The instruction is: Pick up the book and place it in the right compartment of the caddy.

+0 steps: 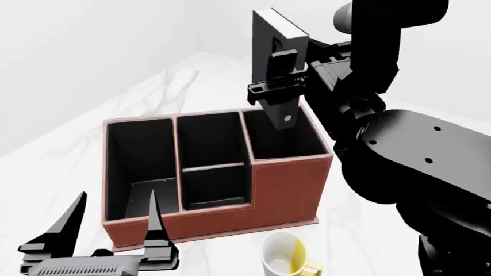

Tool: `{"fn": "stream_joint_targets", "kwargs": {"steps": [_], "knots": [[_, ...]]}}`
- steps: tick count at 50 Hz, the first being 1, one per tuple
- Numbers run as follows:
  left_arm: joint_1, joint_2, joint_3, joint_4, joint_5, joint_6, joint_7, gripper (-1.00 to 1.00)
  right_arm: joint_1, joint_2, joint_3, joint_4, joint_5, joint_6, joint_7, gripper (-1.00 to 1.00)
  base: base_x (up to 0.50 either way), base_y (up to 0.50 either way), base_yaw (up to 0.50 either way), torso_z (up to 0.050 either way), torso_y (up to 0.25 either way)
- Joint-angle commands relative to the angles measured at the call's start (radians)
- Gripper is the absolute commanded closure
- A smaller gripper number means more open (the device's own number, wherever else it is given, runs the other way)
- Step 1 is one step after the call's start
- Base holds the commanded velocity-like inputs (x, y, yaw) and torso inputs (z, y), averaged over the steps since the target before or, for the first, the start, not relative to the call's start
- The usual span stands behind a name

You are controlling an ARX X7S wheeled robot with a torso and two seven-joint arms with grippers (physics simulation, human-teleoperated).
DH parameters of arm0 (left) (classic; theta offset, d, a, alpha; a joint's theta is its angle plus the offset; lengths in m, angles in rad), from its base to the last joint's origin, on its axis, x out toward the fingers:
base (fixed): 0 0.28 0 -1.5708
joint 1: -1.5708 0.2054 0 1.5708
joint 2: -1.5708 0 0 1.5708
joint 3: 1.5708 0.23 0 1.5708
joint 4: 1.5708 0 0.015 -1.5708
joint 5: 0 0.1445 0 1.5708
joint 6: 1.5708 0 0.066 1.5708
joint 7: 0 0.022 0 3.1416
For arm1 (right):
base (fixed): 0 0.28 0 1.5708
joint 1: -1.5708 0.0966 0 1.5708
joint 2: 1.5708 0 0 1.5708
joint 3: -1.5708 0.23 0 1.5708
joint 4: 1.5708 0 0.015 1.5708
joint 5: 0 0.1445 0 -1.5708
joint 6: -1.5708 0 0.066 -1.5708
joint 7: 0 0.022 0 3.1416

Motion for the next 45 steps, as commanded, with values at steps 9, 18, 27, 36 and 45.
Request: {"fn": "stream_joint_targets", "kwargs": {"steps": [9, 18, 27, 36, 45], "knots": [[-0.006, -0.004, -0.001, 0.000, -0.007, -0.008, -0.007, -1.00, -0.008, -0.043, -0.058, 0.133, -0.171, -0.097, -0.070, 1.00, 0.00, 0.00, 0.00, 0.000, 0.001], [-0.012, -0.005, -0.001, -0.002, -0.011, -0.012, -0.008, -1.00, -0.016, -0.051, -0.079, 0.184, -0.214, -0.134, -0.086, 1.00, 0.00, 0.00, 0.00, 0.000, 0.002], [-0.011, -0.007, -0.003, -0.002, -0.015, -0.009, -0.010, -1.00, -0.037, -0.043, -0.098, 0.198, -0.242, -0.159, -0.099, 1.00, 0.00, 0.00, 0.00, 0.000, 0.001], [-0.007, -0.010, -0.002, 0.000, -0.013, -0.007, -0.014, -1.00, -0.042, -0.040, -0.109, 0.231, -0.270, -0.188, -0.114, 1.00, 0.00, 0.00, 0.00, 0.001, 0.001], [-0.005, -0.011, 0.000, 0.000, -0.011, -0.005, -0.017, -1.00, -0.034, -0.048, -0.123, 0.282, -0.306, -0.230, -0.138, 1.00, 0.00, 0.00, 0.00, 0.000, 0.002]]}}
